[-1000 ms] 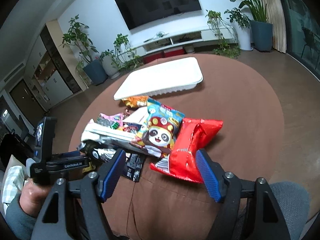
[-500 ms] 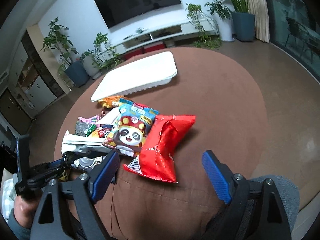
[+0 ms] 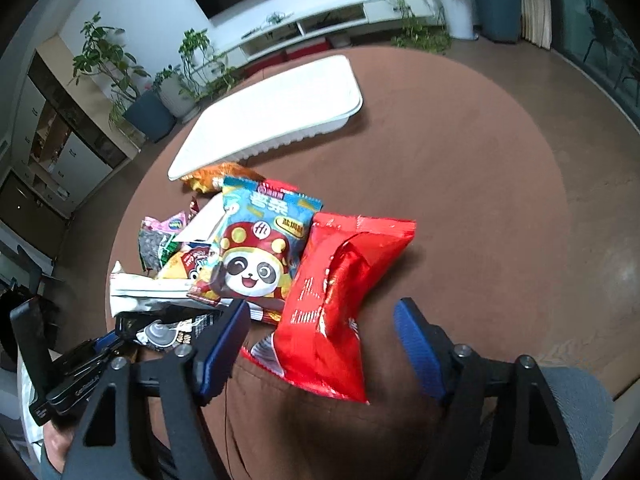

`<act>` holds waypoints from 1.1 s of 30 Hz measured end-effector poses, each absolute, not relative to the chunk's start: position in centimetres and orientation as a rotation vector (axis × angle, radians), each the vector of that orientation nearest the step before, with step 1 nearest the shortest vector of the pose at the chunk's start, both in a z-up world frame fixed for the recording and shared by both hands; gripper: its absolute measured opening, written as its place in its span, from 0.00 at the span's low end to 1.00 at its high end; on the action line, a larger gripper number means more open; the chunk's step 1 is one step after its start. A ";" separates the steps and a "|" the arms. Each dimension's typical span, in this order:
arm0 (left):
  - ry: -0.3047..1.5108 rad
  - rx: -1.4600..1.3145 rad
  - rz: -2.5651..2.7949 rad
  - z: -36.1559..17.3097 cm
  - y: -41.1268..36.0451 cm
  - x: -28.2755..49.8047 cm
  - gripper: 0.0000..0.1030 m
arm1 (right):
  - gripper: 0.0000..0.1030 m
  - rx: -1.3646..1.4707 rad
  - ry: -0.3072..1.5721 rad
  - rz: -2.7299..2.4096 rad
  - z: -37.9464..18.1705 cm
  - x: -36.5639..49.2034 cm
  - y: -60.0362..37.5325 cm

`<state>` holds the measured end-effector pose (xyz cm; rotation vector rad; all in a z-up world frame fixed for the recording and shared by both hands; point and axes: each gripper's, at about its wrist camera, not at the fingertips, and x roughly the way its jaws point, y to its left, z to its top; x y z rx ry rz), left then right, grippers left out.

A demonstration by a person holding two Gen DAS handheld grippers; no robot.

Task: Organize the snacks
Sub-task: 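Grasp the gold wrapper with the left tool while the right tool grasps the red chip bag, then carry the gold wrapper and red bag into the white tray and release both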

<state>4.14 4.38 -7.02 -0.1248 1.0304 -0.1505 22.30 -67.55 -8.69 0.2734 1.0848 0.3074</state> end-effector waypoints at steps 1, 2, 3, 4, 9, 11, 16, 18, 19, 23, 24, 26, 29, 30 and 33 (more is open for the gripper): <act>1.029 -0.129 -0.154 -7.0 4.4 4.1 0.28 | 0.73 0.280 1.107 0.306 -9.2 22.6 -67.4; 1.027 -0.132 -0.157 -7.0 4.5 4.1 0.28 | 0.70 0.286 1.119 0.309 -9.6 22.8 -67.3; 1.024 -0.136 -0.161 -7.1 4.6 4.1 0.28 | 0.68 0.290 1.127 0.314 -9.9 23.0 -67.1; 1.023 -0.140 -0.164 -7.1 4.7 4.1 0.28 | 0.67 0.291 1.136 0.313 -10.2 23.0 -67.0; 1.021 -0.144 -0.170 -7.2 4.7 4.4 0.28 | 0.57 0.298 1.127 0.307 -10.6 23.1 -67.4; 1.023 -0.141 -0.173 -7.3 4.6 4.6 0.28 | 0.48 0.303 1.127 0.310 -10.6 23.0 -67.8; 1.027 -0.148 -0.176 -7.3 4.5 4.6 0.28 | 0.31 0.307 1.116 0.311 -10.8 22.8 -68.5; 1.028 -0.157 -0.179 -7.3 4.6 4.6 0.28 | 0.30 0.316 1.108 0.308 -10.8 22.6 -68.8; 1.029 -0.163 -0.180 -7.2 4.7 4.5 0.28 | 0.29 0.322 1.103 0.304 -10.7 22.4 -68.9; 1.026 -0.182 -0.183 -7.1 5.0 4.5 0.28 | 0.28 0.354 1.077 0.294 -10.5 21.7 -69.7; 1.024 -0.188 -0.183 -7.1 5.2 4.5 0.28 | 0.28 0.363 1.070 0.293 -10.4 21.6 -70.0; 1.022 -0.195 -0.182 -7.0 5.4 4.4 0.28 | 0.28 0.379 1.056 0.287 -10.1 21.2 -70.5; 1.018 -0.215 -0.181 -6.8 5.9 4.4 0.28 | 0.28 0.403 1.038 0.285 -9.6 20.8 -71.1; 1.015 -0.224 -0.181 -6.7 6.1 4.4 0.28 | 0.28 0.412 1.035 0.287 -9.4 20.7 -71.2; 1.006 -0.270 -0.183 -6.3 7.1 4.5 0.28 | 0.28 0.444 1.027 0.295 -9.2 20.8 -71.7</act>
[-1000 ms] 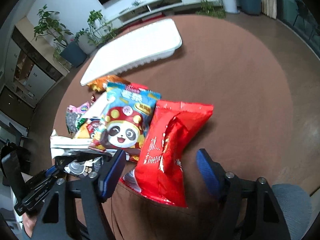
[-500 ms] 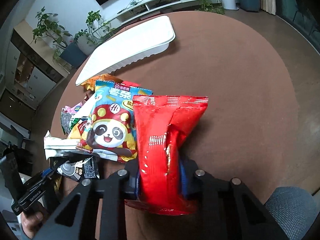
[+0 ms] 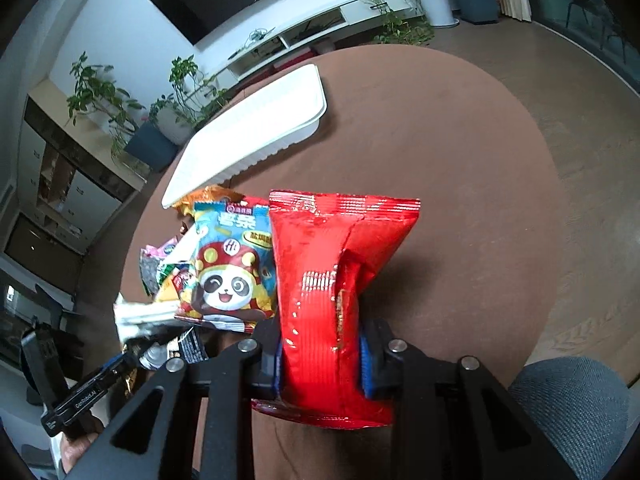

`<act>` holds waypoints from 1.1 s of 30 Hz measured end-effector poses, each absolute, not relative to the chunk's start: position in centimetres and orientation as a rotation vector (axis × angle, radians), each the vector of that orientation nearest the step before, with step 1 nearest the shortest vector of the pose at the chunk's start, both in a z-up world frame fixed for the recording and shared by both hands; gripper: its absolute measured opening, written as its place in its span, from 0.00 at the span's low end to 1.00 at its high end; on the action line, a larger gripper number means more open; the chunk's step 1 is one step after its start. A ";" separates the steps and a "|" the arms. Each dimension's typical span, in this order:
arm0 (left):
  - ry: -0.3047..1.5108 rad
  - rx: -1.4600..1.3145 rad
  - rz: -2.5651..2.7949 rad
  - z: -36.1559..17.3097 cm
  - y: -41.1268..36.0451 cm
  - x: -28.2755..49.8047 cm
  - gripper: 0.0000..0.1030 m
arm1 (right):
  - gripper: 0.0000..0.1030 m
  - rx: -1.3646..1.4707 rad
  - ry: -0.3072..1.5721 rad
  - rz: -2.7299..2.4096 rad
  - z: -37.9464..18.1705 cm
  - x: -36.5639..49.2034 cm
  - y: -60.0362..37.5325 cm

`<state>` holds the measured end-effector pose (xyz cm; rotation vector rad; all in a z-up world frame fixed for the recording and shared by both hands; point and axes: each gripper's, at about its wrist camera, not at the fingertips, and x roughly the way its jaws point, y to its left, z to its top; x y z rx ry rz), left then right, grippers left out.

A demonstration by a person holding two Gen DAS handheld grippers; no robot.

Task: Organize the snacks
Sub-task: 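Carry the gold wrapper and red bag into the white tray and release both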

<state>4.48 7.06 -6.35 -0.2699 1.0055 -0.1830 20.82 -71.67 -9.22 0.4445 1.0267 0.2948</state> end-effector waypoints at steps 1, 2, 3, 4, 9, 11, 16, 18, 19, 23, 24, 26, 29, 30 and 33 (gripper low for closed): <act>1.001 -0.282 -0.180 -6.2 7.4 4.6 0.28 | 0.28 0.449 1.024 0.297 -9.2 20.8 -71.8; 0.997 -0.291 -0.176 -6.0 7.8 4.5 0.28 | 0.28 0.451 1.023 0.296 -9.2 21.0 -71.9; 0.993 -0.300 -0.171 -5.9 8.1 4.6 0.28 | 0.28 0.454 1.021 0.296 -9.1 21.0 -72.1; 0.991 -0.305 -0.168 -5.9 8.3 4.7 0.28 | 0.28 0.459 1.019 0.296 -9.1 21.0 -72.2; 0.990 -0.338 -0.171 -6.1 9.0 5.4 0.28 | 0.28 0.469 1.021 0.291 -9.3 21.1 -72.5; 0.985 -0.344 -0.173 -5.9 9.1 5.5 0.28 | 0.28 0.476 1.023 0.285 -9.4 21.2 -72.6; 0.966 -0.350 -0.183 -4.9 9.7 6.6 0.28 | 0.28 0.488 1.008 0.266 -9.0 21.7 -73.9; 0.952 -0.343 -0.186 -4.1 9.8 7.4 0.28 | 0.28 0.491 0.997 0.256 -8.7 22.0 -74.4; 0.944 -0.338 -0.191 -3.7 9.9 7.9 0.28 | 0.28 0.493 0.988 0.248 -8.5 22.3 -74.9; 0.905 -0.321 -0.207 -1.4 10.3 10.7 0.28 | 0.28 0.496 0.962 0.230 -7.6 23.5 -76.1; 0.896 -0.312 -0.209 -0.7 10.4 11.4 0.28 | 0.28 0.493 0.954 0.228 -7.3 23.9 -76.3; 0.874 -0.286 -0.217 0.7 10.3 13.3 0.28 | 0.28 0.486 0.935 0.226 -6.5 24.8 -76.7; 0.857 -0.262 -0.236 2.4 10.0 15.9 0.28 | 0.28 0.480 0.909 0.244 -5.1 26.8 -76.8; 0.852 -0.254 -0.243 3.0 9.8 16.8 0.28 | 0.28 0.476 0.903 0.253 -4.7 27.3 -76.7; 0.837 -0.221 -0.265 4.8 8.7 19.6 0.28 | 0.28 0.460 0.887 0.288 -3.2 29.5 -75.8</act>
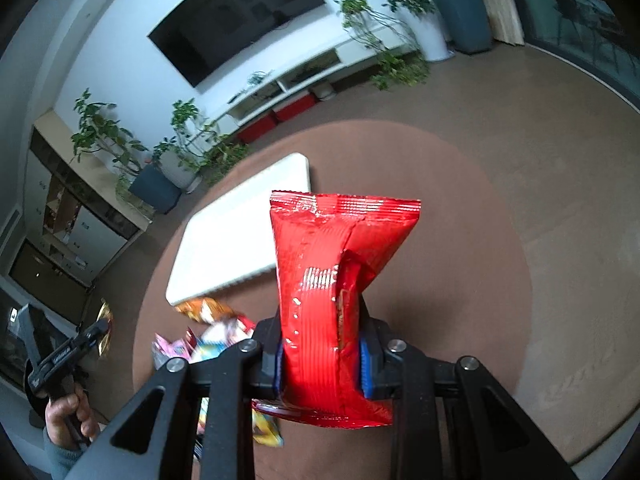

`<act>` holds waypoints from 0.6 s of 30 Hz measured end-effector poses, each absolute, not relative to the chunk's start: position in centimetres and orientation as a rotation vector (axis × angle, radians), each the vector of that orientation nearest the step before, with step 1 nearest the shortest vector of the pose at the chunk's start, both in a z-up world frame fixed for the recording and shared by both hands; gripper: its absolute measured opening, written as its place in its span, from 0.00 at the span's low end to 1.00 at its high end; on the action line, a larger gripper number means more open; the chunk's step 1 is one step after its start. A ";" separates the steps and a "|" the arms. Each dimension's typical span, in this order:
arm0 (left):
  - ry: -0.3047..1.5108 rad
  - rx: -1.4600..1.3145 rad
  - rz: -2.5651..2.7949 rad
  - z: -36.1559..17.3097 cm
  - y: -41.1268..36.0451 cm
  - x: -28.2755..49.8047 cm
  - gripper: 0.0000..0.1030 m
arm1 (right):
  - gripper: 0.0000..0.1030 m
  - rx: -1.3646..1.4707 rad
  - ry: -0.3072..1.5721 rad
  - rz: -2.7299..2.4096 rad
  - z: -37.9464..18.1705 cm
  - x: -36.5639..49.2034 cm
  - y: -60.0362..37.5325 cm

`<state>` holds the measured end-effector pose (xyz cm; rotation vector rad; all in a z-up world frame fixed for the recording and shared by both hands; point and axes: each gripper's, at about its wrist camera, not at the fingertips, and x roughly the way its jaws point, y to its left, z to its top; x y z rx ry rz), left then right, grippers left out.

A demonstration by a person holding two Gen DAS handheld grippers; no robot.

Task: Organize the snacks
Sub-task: 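Carry the gold wrapper and red bag into the white tray and release both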

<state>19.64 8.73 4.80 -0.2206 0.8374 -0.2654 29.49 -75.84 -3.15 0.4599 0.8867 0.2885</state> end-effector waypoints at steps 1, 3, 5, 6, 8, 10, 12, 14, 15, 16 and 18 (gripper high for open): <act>0.835 -0.208 -0.275 5.3 8.3 20.7 0.28 | 0.28 0.454 0.884 0.300 -2.7 30.4 -75.4; 0.843 -0.192 -0.291 6.0 7.4 22.9 0.28 | 0.28 0.440 0.878 0.321 -1.6 32.3 -74.4; 0.871 -0.197 -0.313 6.0 6.6 25.5 0.28 | 0.28 0.425 0.885 0.345 -0.9 34.5 -73.1; 0.885 -0.204 -0.324 6.0 6.2 26.7 0.28 | 0.28 0.416 0.894 0.362 -0.7 35.6 -72.4; 0.915 -0.205 -0.327 5.4 5.6 29.1 0.28 | 0.28 0.383 0.929 0.404 -0.6 38.1 -70.0; 0.947 -0.198 -0.316 4.5 4.9 31.1 0.28 | 0.28 0.336 0.958 0.424 -0.8 39.7 -67.9; 0.975 -0.183 -0.306 3.5 4.2 32.6 0.28 | 0.28 0.298 0.986 0.435 -1.4 41.1 -66.0; 1.002 -0.168 -0.295 2.0 3.4 33.2 0.28 | 0.28 0.256 1.016 0.439 -2.4 42.4 -64.4; 1.017 -0.164 -0.292 1.3 3.1 33.8 0.28 | 0.28 0.244 1.031 0.437 -3.0 43.1 -63.8; 1.027 -0.159 -0.289 0.8 2.8 34.2 0.28 | 0.28 0.232 1.049 0.429 -3.8 43.8 -63.3; 1.043 -0.146 -0.283 -0.3 2.3 34.9 0.28 | 0.28 0.215 1.079 0.417 -5.2 45.0 -62.8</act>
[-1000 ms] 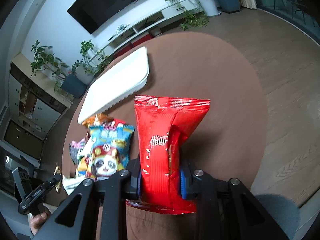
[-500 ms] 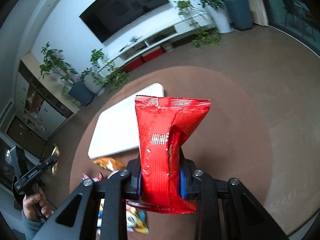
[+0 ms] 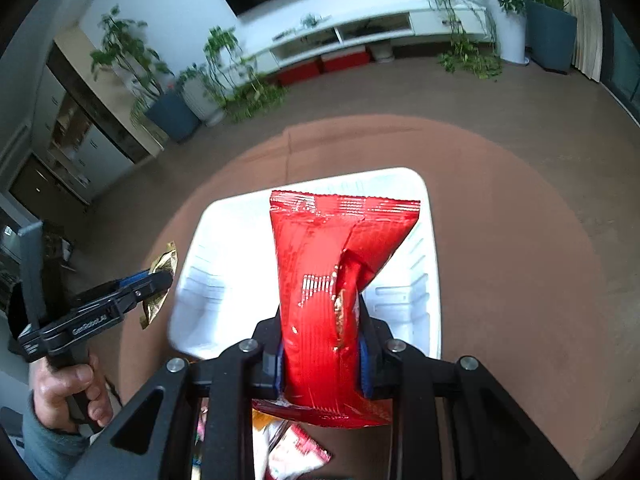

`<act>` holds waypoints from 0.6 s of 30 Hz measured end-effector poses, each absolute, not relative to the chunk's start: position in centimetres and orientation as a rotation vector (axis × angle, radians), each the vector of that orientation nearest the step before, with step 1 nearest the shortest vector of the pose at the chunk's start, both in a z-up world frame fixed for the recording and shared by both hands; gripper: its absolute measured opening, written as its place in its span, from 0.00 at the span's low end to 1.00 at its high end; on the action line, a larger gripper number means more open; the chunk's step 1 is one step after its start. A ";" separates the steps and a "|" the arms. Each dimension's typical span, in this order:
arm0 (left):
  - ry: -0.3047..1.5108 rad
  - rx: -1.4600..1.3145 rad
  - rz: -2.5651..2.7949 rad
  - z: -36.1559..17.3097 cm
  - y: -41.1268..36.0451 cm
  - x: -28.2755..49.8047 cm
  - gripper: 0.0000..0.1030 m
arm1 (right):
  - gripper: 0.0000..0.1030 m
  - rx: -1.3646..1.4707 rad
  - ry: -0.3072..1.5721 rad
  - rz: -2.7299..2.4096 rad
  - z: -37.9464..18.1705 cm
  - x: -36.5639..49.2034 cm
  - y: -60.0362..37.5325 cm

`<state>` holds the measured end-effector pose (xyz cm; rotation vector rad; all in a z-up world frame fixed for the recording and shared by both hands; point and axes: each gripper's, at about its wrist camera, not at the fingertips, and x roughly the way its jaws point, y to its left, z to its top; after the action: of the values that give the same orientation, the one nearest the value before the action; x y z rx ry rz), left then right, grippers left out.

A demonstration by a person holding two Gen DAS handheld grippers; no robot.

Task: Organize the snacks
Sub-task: 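Carry the gold wrapper and red bag into the white tray and release both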

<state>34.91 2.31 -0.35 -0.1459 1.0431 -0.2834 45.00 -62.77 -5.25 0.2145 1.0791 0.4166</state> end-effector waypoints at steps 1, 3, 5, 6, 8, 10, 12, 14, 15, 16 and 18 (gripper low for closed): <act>1.049 -0.137 -0.279 -0.8 2.0 35.3 0.28 | 0.28 0.209 1.087 0.410 -5.7 45.4 -62.7; 1.061 -0.126 -0.274 -1.7 1.4 35.9 0.28 | 0.28 0.192 1.103 0.399 -6.7 46.1 -62.3; 1.073 -0.115 -0.264 -2.7 0.9 36.5 0.28 | 0.28 0.173 1.113 0.392 -7.6 46.5 -62.2; 1.078 -0.108 -0.260 -3.2 1.1 36.8 0.28 | 0.28 0.163 1.117 0.386 -8.0 46.8 -62.1; 1.091 -0.095 -0.258 -4.1 0.6 37.4 0.28 | 0.28 0.154 1.125 0.371 -8.8 47.2 -62.2; 1.102 -0.084 -0.254 -4.7 0.2 37.7 0.28 | 0.28 0.154 1.132 0.358 -9.3 47.5 -62.3; 1.112 -0.074 -0.254 -5.5 -0.5 38.2 0.28 | 0.28 0.151 1.145 0.352 -9.9 47.9 -62.2; 1.120 -0.065 -0.248 -6.2 -0.9 38.4 0.28 | 0.28 0.132 1.158 0.344 -10.4 48.1 -62.2; 1.122 -0.064 -0.245 -6.5 -1.0 38.5 0.28 | 0.28 0.126 1.160 0.340 -10.5 48.1 -62.1; 1.121 -0.062 -0.244 -6.7 -1.2 38.6 0.28 | 0.28 0.122 1.156 0.341 -10.5 48.0 -62.1; 1.116 -0.053 -0.239 -7.1 -1.6 38.8 0.28 | 0.29 0.108 1.148 0.341 -10.5 47.8 -61.9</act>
<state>38.83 -1.60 -7.06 -0.0528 1.1160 -0.2392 47.78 -61.94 -10.47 0.1085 1.1478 0.3411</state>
